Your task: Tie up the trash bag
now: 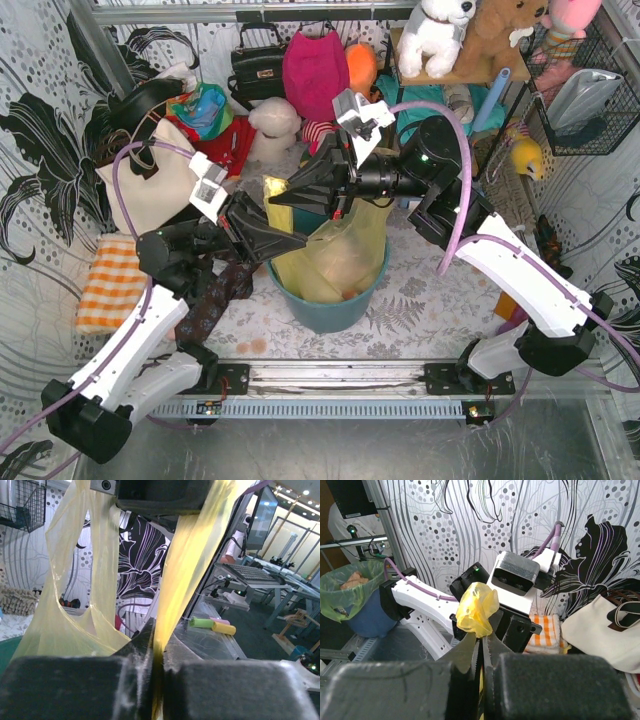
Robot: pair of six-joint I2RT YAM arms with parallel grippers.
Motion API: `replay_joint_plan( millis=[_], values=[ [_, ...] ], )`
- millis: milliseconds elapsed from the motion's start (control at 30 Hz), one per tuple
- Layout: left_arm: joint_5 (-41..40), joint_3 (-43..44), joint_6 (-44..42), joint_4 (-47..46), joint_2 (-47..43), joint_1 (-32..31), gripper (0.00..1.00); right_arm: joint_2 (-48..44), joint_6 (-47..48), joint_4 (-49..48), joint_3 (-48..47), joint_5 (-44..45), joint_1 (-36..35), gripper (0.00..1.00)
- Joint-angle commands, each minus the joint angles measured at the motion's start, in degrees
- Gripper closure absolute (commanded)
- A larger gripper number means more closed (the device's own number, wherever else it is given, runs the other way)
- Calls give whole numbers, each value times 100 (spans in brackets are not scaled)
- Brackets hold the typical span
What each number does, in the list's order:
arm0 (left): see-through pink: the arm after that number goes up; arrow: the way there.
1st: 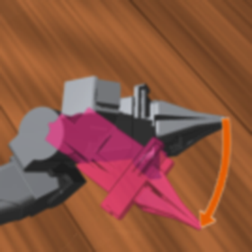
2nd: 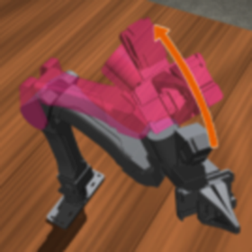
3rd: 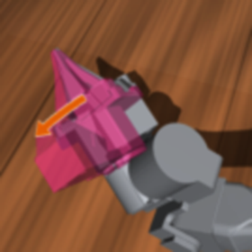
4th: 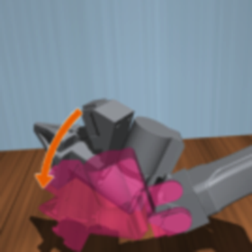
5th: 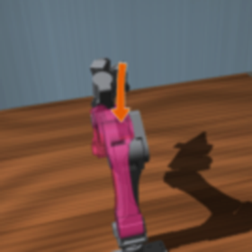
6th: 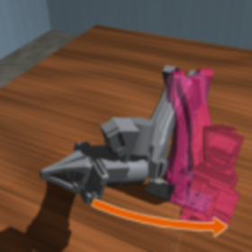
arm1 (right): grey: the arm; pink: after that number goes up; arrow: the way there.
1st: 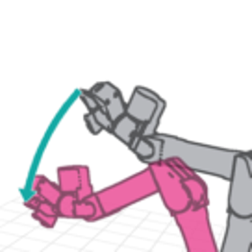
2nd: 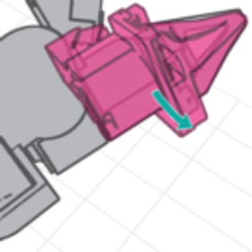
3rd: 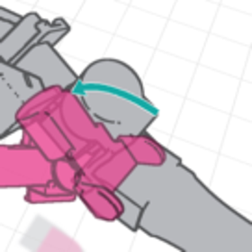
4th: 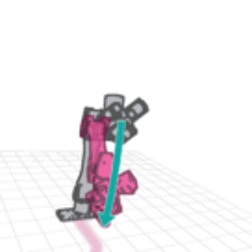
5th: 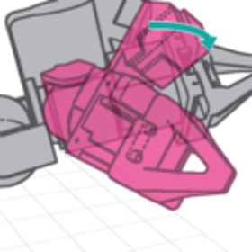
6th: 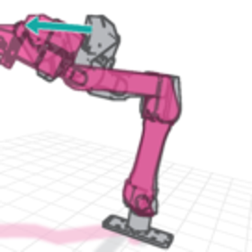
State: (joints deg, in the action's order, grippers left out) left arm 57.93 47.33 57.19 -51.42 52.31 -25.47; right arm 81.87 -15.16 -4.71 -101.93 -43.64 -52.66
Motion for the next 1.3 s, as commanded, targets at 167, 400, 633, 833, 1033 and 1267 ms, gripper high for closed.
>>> replay_joint_plan(
  millis=[167, 400, 633, 833, 1033, 1267],
  values=[
    [-258, 250, -348, 592, -123, -37, 100, -222, 111, 46, -123, 271, -22, 78],
    [-352, 270, -595, 1034, -201, -37, 100, -979, 660, 883, -127, 1395, -25, 19],
    [-388, 235, -629, 1081, -248, -37, 100, -1185, 1550, 2716, -832, 2847, -5, 13],
    [-435, 225, -686, 1187, -313, -37, 100, -1359, 1789, 3057, -711, 3239, 47, 2],
    [-428, 239, -684, 1199, -310, -37, 100, -1563, 1579, 2905, -85, 2888, 616, 9],
    [-423, 251, -746, 1268, -323, -37, 100, -1778, 1799, 2540, 444, 2746, 758, 38]
  ],
)
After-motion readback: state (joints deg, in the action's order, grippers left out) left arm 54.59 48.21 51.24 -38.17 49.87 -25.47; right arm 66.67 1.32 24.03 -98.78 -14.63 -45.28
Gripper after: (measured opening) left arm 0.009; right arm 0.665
